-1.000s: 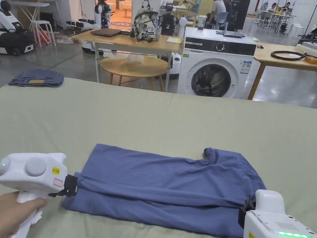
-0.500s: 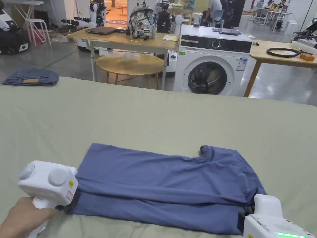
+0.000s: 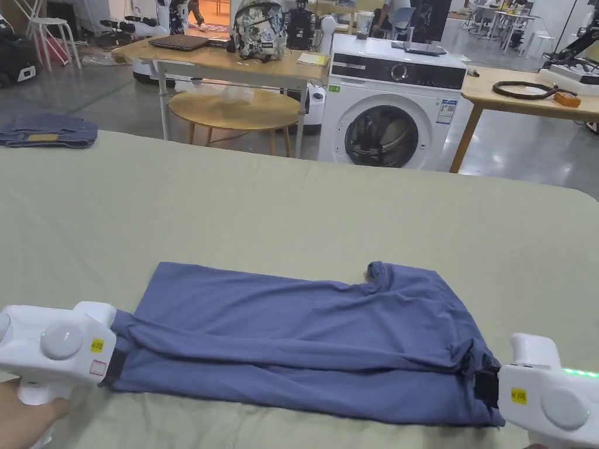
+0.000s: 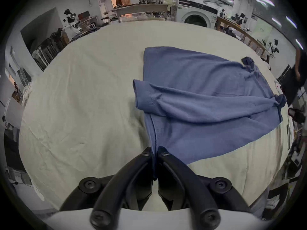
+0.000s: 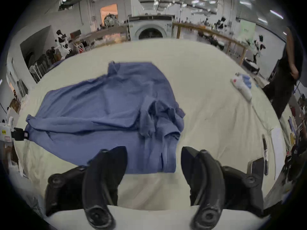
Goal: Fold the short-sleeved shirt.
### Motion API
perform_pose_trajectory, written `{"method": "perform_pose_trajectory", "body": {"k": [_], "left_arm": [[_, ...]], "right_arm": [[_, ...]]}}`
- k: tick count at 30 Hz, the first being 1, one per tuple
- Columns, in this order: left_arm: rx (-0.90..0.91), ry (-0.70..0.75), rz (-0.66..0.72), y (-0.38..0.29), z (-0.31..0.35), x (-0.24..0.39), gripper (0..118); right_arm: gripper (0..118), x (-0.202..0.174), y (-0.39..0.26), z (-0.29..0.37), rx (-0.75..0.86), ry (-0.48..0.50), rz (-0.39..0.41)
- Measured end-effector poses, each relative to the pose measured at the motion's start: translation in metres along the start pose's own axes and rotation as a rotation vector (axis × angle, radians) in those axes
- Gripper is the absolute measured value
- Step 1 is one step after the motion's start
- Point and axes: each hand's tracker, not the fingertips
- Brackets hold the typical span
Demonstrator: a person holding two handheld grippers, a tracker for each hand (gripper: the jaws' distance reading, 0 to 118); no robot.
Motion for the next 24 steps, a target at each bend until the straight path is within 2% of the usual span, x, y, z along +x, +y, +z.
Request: {"method": "perform_pose_trajectory", "body": {"k": [6,8,9,10,11,13,19,24], "left_arm": [[0.007,-0.003,0.003,-0.004,0.001,0.002,0],[0.006,-0.001,0.003,-0.006,0.002,0.004,0],[0.007,-0.002,0.006,-0.007,0.001,0.004,0],[0.006,-0.003,0.01,-0.008,0.001,0.004,0],[0.006,-0.003,0.012,-0.009,0.001,0.005,0],[0.007,-0.002,0.009,-0.012,0.0,0.006,0],[0.03,-0.006,0.019,-0.015,0.0,0.005,0],[0.111,-0.037,0.04,-0.012,0.029,0.001,0]], "right_arm": [[69,0.015,0.001,-0.053,-0.182,-0.027,0.017],[61,0.017,-0.004,-0.069,-0.235,-0.058,0.025],[53,0.013,-0.008,-0.072,-0.255,-0.032,0.031],[39,0.013,-0.01,-0.071,-0.224,-0.037,0.03],[10,0.012,-0.012,-0.066,-0.194,-0.042,0.034],[8,0.007,-0.015,-0.059,-0.172,-0.002,0.021],[6,0.003,-0.014,-0.039,-0.122,-0.025,0.028],[6,-0.01,-0.003,-0.003,-0.07,-0.037,0.055]]}}
